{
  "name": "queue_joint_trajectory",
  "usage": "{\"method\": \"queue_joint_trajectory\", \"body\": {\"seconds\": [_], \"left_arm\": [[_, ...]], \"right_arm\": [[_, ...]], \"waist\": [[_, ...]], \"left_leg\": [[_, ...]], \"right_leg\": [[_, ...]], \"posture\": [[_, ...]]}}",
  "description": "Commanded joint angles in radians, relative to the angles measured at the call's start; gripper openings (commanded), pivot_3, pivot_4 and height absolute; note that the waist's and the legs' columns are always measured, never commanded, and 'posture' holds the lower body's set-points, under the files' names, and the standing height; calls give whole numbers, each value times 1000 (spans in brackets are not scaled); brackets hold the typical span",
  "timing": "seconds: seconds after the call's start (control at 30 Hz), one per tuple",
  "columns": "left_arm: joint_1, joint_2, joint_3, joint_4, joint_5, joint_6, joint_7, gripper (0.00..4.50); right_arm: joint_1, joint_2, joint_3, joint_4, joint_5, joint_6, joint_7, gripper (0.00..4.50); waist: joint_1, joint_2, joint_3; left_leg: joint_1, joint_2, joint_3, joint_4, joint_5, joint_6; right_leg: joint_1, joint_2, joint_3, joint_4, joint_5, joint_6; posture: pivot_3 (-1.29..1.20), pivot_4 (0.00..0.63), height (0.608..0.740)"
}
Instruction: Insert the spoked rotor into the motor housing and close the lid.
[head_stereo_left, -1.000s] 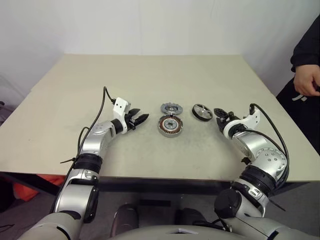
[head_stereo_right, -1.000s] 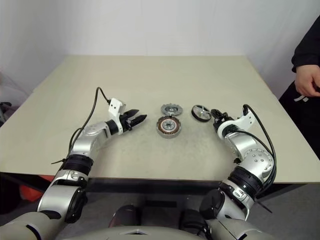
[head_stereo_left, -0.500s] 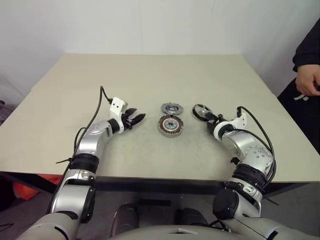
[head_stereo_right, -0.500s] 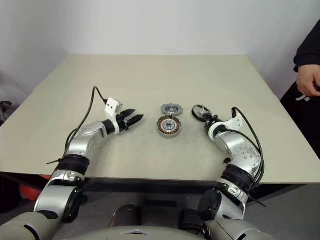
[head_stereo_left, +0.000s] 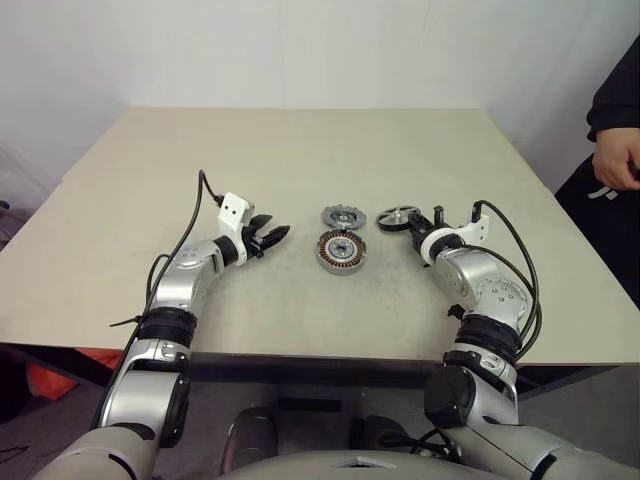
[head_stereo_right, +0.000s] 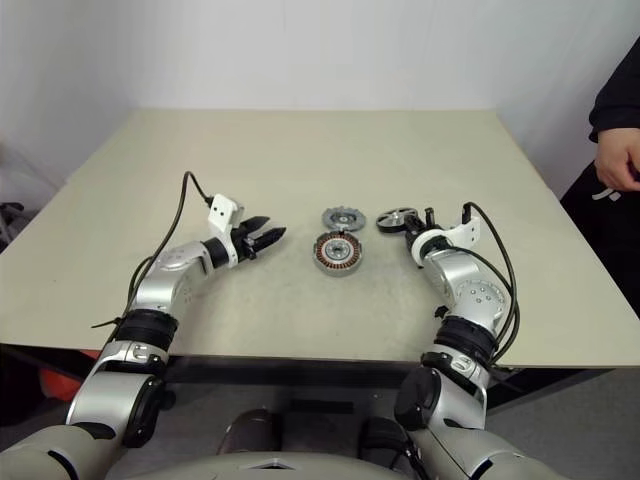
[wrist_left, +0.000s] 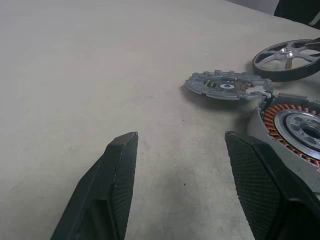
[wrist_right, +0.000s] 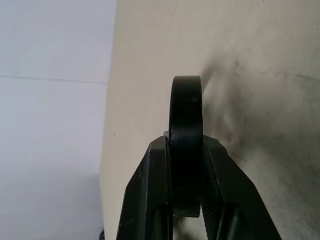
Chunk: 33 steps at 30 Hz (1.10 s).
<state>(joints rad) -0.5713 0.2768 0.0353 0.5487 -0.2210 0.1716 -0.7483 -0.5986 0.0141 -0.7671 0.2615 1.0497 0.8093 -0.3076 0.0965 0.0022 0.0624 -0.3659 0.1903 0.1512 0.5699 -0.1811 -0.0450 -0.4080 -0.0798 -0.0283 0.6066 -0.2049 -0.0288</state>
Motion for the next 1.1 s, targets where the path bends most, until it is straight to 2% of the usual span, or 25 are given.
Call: {"method": "queue_joint_trajectory", "body": {"seconds": [0.03,0.3,0.57,1.1], "left_arm": [[-6,8,7,-26,-3,-13,4,2938],[-1,1,0,-22,2,-13,4,2938],[1,11,3,-26,3,-8,1,2938],[5,18,3,-28,7,-8,10,2938]], "right_arm": [[1,4,17,-81,131,62,-8,322],[73,38,109,-216,436,208,-39,322],[174,85,257,-234,460,177,-85,322],[242,53,327,-227,468,116,-90,322]], "waist": [[0,0,0],[0,0,0],[0,0,0],[0,0,0]], "left_leg": [[0,0,0,0,0,0],[0,0,0,0,0,0],[-1,0,0,0,0,0],[-2,0,-1,0,0,0]], "right_leg": [[0,0,0,0,0,0],[-1,0,0,0,0,0],[-1,0,0,0,0,1],[-2,0,0,0,-3,6]], "posture": [[0,0,740],[0,0,740],[0,0,740],[0,0,740]]}}
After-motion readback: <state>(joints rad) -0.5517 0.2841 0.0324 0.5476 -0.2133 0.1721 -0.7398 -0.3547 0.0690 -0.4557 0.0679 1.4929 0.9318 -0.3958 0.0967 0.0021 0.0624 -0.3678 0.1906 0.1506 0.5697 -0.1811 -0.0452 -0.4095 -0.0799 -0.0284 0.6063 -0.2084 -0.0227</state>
